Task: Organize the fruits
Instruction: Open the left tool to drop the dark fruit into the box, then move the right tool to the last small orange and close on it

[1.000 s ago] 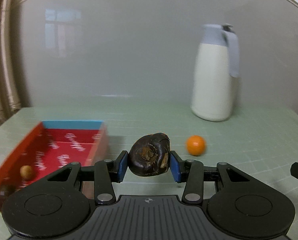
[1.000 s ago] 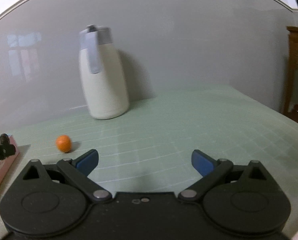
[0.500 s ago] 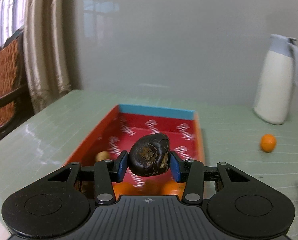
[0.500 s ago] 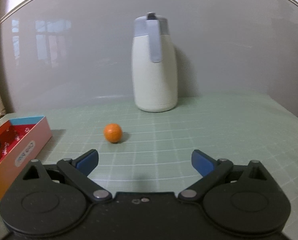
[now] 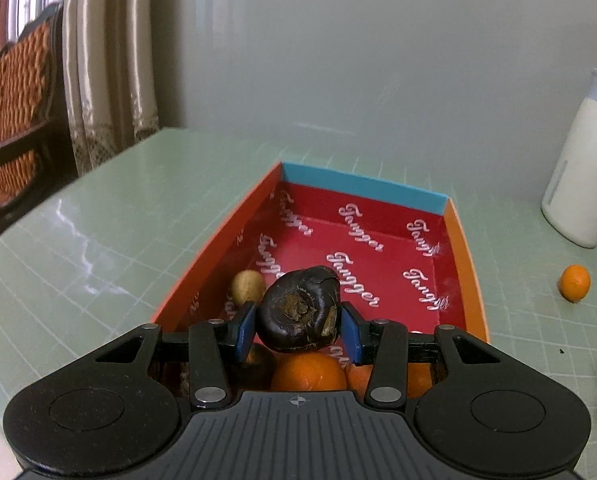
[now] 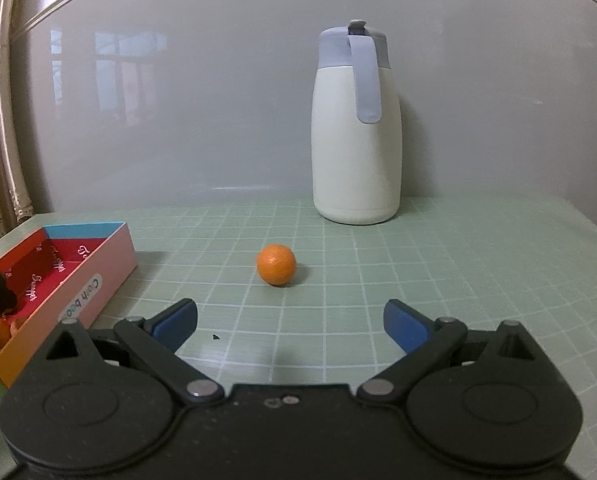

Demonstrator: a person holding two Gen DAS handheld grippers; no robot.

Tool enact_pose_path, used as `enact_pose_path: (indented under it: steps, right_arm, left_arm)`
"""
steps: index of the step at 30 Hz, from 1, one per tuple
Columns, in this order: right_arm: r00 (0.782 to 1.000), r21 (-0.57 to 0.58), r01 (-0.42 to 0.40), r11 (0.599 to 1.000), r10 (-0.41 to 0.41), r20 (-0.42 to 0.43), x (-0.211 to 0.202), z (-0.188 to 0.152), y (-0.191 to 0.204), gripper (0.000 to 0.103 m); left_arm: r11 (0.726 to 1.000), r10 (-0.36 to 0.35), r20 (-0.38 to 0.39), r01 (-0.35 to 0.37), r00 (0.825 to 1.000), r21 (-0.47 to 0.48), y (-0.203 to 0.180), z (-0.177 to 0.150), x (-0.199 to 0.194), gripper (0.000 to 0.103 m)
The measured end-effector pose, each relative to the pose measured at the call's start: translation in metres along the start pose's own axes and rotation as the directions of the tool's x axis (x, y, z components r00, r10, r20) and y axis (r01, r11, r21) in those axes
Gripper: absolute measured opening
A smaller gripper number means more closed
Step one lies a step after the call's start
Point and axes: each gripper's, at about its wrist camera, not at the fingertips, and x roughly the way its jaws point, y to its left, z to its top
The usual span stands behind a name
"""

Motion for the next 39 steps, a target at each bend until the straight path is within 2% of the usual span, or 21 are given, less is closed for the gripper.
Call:
enact_pose_path:
  steps: [9,14,16,17,18,21,27,33,39]
  right_arm:
    - [1.000,-0.003,-0.005,1.000,0.005,-0.003,0.000,0.001,0.001,0.100]
    - [1.000,0.005,-0.007,1.000,0.007,0.000,-0.002,0.002,-0.002,0.100]
    - [1.000,0.007,-0.009,1.000,0.009,0.002,-0.003,0.002,-0.002,0.100]
    - [1.000,0.006,-0.011,1.000,0.011,0.002,-0.003,0.002,-0.002,0.100]
    - [1.000,0.006,-0.013,1.000,0.013,0.002,-0.003,0.002,-0.002,0.100]
    - [1.000,0.008,-0.020,1.000,0.020,0.001,-0.002,0.003,-0.001,0.100]
    - [0.999,0.019,-0.042,0.999,0.042,-0.009,0.000,0.004,0.000,0.100]
    - [0.999,0.012,-0.044,0.999,0.044,-0.023,0.006,0.004,0.002,0.100]
    - [0.998,0.020,-0.043,0.999,0.044,-0.041,0.014,0.004,0.003,0.100]
  left_arm:
    - [1.000,0.008,-0.038,-0.007,0.999,0.008,-0.003,0.000,0.005,0.045]
    - [1.000,0.010,-0.010,-0.010,1.000,0.018,-0.006,0.001,-0.006,0.045]
    - [0.999,0.014,0.010,-0.015,1.000,0.029,-0.009,0.001,-0.013,0.058]
    - [0.999,0.018,0.021,-0.019,1.000,0.032,-0.010,0.001,-0.017,0.073]
    - [0.999,0.027,0.038,-0.028,0.999,0.033,-0.011,0.001,-0.022,0.078]
    - [0.998,0.036,0.087,-0.041,0.996,0.053,-0.014,0.000,-0.036,0.081]
    - [0.997,0.036,0.110,-0.043,0.993,0.059,-0.012,-0.003,-0.051,0.094]
    - [0.995,0.056,0.144,-0.067,0.988,0.078,-0.005,-0.016,-0.063,0.097]
    - [0.995,0.071,0.144,-0.080,0.987,0.056,0.012,-0.035,-0.069,0.100]
